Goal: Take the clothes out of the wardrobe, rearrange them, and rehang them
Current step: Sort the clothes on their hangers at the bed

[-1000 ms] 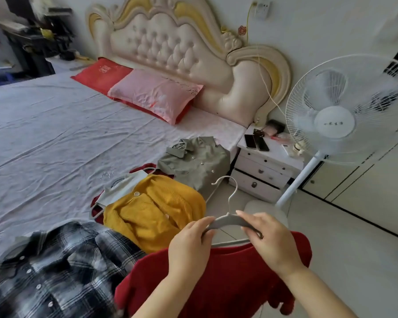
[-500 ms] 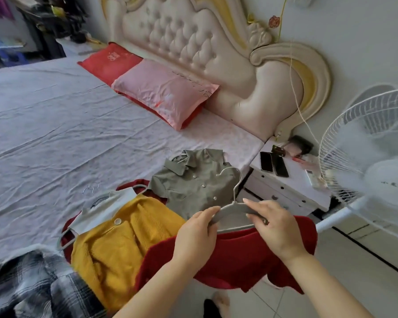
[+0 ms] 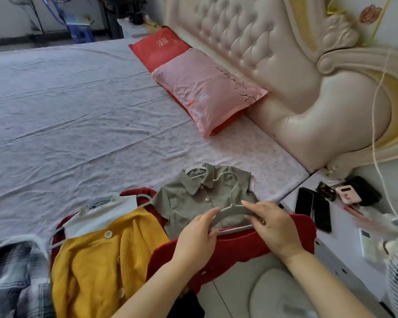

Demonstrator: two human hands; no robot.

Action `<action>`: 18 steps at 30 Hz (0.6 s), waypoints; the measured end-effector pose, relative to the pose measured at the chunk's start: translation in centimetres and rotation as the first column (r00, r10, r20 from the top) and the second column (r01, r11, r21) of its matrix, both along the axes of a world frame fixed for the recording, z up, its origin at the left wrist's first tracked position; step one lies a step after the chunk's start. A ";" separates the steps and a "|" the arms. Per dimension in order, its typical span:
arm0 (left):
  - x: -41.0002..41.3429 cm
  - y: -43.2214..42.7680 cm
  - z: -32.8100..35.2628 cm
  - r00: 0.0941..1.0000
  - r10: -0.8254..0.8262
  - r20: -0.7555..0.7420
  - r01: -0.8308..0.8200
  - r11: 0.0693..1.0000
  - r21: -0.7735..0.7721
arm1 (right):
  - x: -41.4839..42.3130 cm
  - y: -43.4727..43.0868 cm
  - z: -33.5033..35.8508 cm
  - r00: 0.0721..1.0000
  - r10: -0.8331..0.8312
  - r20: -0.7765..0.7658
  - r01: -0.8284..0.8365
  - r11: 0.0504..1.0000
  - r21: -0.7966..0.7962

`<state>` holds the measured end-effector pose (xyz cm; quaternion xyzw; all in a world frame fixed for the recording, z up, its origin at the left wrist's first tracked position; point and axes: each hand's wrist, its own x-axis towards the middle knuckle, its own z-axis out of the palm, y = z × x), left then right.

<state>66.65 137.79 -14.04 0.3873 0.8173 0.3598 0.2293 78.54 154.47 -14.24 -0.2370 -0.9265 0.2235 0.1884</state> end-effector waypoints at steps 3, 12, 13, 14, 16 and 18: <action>-2.8 3.2 -1.6 0.999 -0.005 0.044 0.006 1.000 -0.019 | -3.1 3.4 -1.6 0.999 -0.011 0.045 0.013 0.999 -0.036; -10.4 9.0 -4.2 0.994 0.030 0.104 -0.018 0.994 -0.109 | -11.7 9.5 -3.5 0.984 0.057 0.167 -0.039 0.994 -0.107; -11.1 9.5 -4.4 0.993 0.051 0.108 -0.038 0.992 -0.117 | -12.6 10.0 -3.8 0.983 0.068 0.168 -0.048 0.992 -0.118; -11.9 9.9 -4.7 0.992 0.067 0.109 -0.053 0.990 -0.128 | -13.6 10.5 -4.0 0.982 0.079 0.171 -0.058 0.990 -0.125; -13.4 10.9 -5.4 0.989 0.097 0.109 -0.081 0.986 -0.145 | -15.8 11.6 -4.7 0.977 0.110 0.182 -0.088 0.988 -0.126; -14.8 11.8 -6.1 0.985 0.141 0.100 -0.124 0.980 -0.157 | -18.0 12.8 -5.7 0.973 0.145 0.179 -0.121 0.983 -0.142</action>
